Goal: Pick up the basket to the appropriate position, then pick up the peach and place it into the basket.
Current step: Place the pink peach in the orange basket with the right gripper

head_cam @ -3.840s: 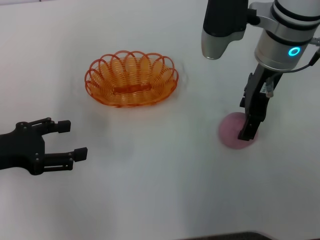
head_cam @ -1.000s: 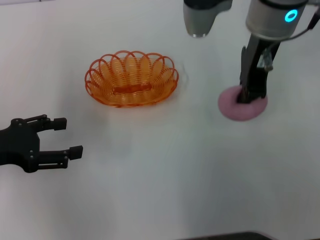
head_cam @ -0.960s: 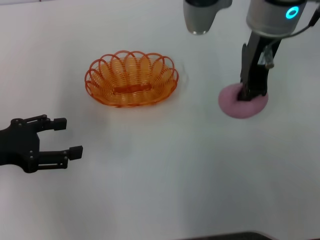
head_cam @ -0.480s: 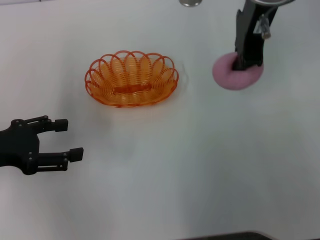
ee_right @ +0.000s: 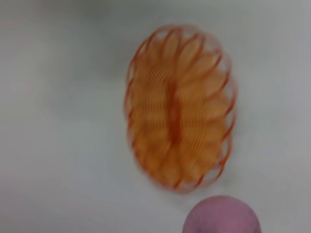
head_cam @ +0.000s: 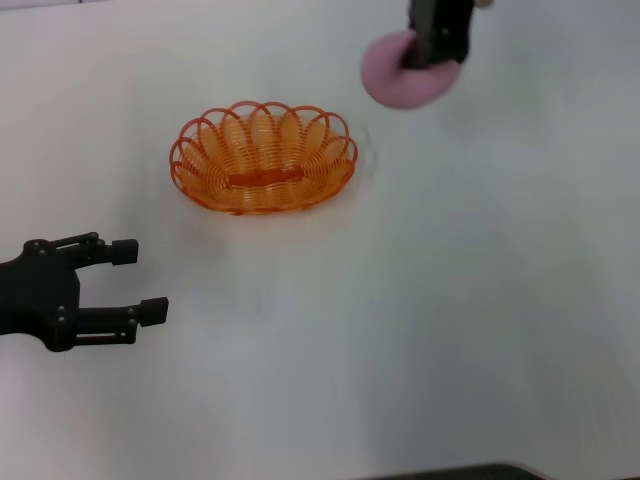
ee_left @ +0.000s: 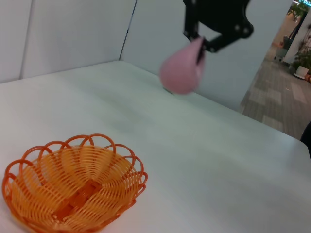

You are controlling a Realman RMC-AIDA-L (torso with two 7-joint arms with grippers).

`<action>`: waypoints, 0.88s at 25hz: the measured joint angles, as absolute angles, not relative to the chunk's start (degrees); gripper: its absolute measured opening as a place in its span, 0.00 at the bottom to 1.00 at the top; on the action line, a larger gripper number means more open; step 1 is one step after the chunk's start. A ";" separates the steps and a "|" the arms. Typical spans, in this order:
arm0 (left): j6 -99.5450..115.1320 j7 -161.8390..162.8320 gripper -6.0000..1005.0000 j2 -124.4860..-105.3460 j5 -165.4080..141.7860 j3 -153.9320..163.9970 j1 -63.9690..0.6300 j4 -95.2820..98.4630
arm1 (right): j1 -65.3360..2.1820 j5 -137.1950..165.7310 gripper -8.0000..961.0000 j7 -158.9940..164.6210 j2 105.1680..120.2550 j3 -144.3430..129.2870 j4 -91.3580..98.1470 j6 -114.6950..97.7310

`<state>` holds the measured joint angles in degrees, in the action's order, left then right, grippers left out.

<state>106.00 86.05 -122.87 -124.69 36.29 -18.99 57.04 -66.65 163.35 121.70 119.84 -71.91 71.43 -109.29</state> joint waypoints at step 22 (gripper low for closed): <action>105.81 85.65 0.88 -123.00 -124.47 36.30 -19.05 56.58 | -54.76 131.33 0.06 118.80 119.86 -67.14 78.35 -82.15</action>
<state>105.81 85.65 -123.00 -124.47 36.30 -19.05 56.58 -54.76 131.33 118.80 119.86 -67.14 78.35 -82.15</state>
